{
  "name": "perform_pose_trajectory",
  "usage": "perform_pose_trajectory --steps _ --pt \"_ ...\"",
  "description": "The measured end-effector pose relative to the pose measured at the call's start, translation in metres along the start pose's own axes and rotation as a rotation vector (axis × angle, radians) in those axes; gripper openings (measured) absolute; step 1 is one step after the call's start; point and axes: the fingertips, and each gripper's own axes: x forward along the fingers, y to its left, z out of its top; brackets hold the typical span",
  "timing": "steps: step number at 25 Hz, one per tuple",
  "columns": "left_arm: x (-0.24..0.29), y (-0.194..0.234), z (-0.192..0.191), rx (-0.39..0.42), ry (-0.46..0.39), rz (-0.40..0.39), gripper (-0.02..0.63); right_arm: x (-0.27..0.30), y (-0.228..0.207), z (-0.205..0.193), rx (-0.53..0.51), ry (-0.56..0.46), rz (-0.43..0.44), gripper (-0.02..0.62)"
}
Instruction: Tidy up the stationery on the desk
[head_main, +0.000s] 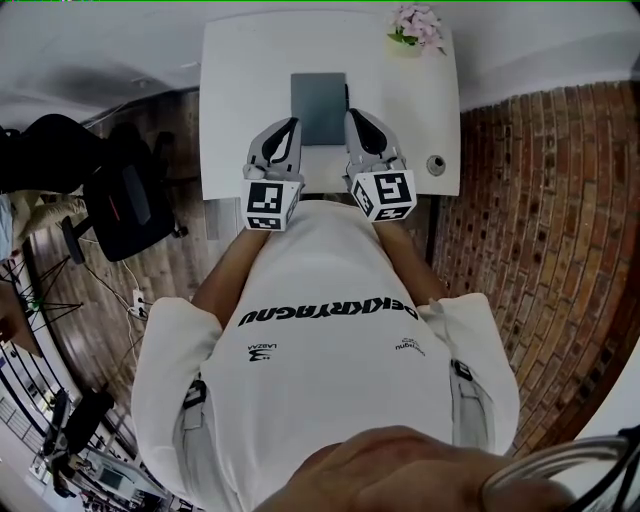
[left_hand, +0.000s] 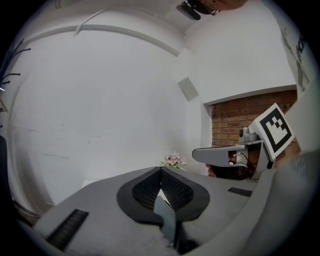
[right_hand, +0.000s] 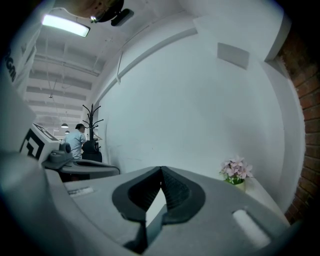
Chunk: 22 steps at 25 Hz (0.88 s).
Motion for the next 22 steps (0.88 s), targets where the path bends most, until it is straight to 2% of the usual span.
perform_pose_trajectory --steps 18,22 --pt "-0.019 -0.005 0.0 0.012 -0.014 0.021 -0.002 -0.016 0.008 -0.002 0.007 -0.011 0.012 -0.009" --pt "-0.024 -0.01 0.002 -0.006 -0.005 0.022 -0.002 -0.022 0.01 -0.004 0.009 -0.005 0.013 -0.009"
